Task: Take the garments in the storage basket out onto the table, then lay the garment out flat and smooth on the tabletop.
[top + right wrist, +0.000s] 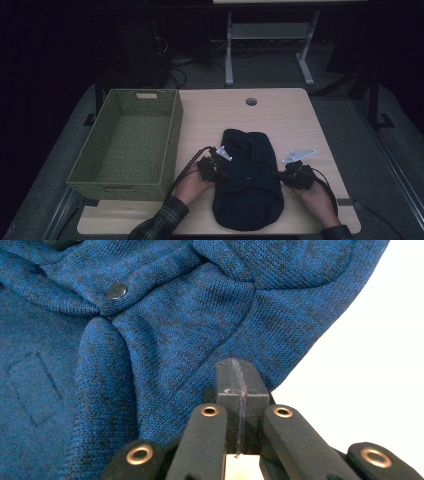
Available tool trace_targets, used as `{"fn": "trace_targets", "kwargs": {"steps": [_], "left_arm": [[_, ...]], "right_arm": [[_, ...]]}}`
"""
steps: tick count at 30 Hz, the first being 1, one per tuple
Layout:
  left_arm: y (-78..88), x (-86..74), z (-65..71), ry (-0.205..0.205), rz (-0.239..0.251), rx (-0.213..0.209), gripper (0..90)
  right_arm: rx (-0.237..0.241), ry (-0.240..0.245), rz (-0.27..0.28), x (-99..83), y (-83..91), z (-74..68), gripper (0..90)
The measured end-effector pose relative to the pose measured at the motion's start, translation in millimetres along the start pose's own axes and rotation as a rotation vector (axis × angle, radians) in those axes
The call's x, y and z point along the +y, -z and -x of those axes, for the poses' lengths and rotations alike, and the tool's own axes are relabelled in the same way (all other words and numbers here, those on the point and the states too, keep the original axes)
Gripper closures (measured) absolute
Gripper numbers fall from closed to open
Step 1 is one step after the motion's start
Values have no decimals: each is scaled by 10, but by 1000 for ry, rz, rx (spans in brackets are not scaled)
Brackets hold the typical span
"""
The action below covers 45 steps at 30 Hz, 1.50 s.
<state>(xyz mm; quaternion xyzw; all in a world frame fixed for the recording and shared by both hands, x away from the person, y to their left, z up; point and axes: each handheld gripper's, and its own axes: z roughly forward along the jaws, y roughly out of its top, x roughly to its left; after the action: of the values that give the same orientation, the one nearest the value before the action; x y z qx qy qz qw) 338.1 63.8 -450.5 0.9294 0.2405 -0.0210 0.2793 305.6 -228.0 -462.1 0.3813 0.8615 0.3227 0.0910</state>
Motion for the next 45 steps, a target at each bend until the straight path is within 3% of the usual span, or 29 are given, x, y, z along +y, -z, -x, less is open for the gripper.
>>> {"fn": "trace_targets", "kwargs": {"steps": [4, 13, 25, 27, 30, 37, 45], "left_arm": [[33, -63, 3, 14, 2, -14, 900], [86, -142, 78, -1, -20, -5, 900], [106, -173, 194, -27, -34, 12, 900], [117, -169, 173, -26, -27, 2, 899], [185, -156, 122, 4, 21, -9, 870], [320, -63, -5, 22, 63, 45, 756], [340, 36, -152, 36, 70, 113, 671]], "right_arm": [[13, 22, -1, 24, -25, -57, 897], [41, 51, -11, 1, -16, -211, 897], [47, 66, -15, -14, -5, -257, 897], [49, 74, -15, -6, 5, -256, 896], [74, 52, 29, 13, 72, -220, 887], [87, 39, 59, 105, 109, -118, 716], [69, 45, 53, 243, 65, 27, 624]]}}
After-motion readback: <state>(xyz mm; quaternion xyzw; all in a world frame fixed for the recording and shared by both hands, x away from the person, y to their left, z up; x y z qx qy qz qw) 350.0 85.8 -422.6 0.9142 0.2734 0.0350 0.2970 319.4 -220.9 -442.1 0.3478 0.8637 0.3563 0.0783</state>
